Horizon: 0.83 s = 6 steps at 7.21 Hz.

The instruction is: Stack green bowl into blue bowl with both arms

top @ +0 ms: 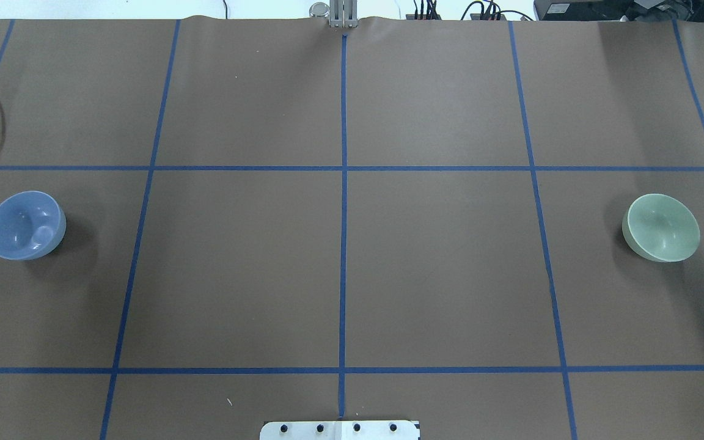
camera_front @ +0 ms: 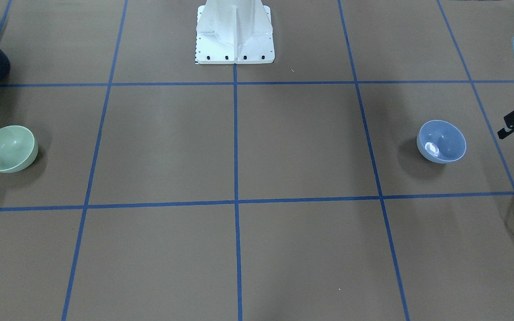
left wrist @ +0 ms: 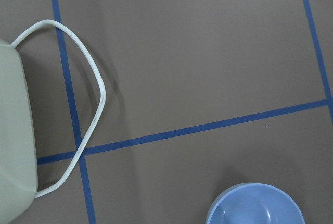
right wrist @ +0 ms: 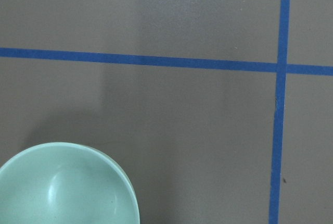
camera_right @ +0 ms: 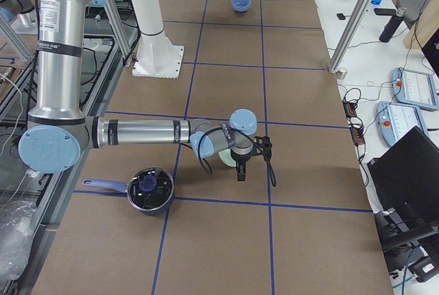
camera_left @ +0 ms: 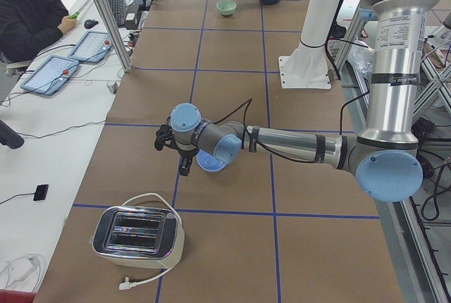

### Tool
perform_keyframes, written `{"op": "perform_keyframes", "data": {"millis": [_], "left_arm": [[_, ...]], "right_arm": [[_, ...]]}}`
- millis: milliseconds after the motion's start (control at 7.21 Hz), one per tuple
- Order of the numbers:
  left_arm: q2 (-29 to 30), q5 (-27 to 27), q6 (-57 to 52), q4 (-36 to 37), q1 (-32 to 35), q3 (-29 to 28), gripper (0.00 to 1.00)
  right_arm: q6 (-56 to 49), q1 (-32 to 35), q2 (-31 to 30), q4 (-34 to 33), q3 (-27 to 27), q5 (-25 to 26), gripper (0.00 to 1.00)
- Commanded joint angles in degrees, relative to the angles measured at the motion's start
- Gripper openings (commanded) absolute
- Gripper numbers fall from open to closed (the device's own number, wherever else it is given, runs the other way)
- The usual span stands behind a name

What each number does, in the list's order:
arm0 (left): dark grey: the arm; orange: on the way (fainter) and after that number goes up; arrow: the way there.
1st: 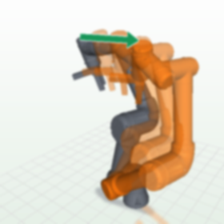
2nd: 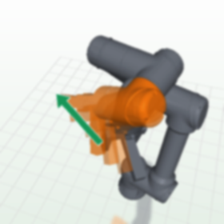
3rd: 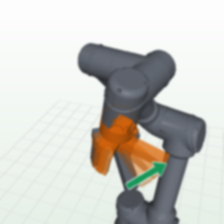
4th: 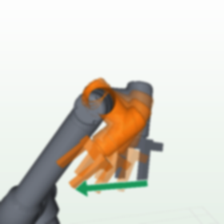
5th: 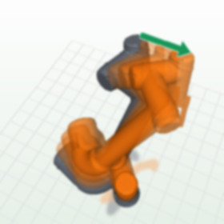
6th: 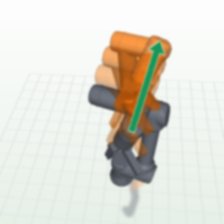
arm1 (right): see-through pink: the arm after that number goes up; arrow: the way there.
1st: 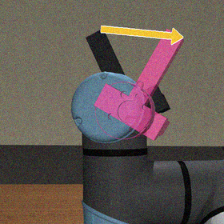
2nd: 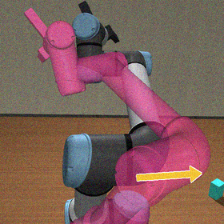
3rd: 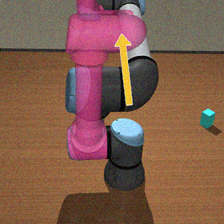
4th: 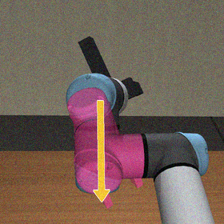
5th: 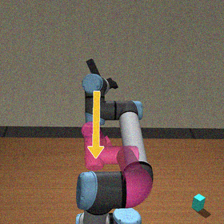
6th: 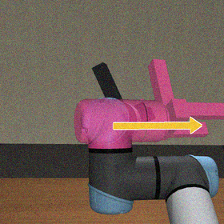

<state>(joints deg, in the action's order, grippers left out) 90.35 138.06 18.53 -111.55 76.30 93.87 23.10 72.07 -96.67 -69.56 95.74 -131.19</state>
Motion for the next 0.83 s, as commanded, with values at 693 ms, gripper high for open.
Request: {"op": "perform_keyframes", "data": {"millis": [693], "left_arm": [[1.49,-5.61,8.45,-14.48,-10.63,-10.19,0.97]], "right_arm": [[0.36,-1.14,-0.8,0.04,0.24,-0.03,1.0]]}}
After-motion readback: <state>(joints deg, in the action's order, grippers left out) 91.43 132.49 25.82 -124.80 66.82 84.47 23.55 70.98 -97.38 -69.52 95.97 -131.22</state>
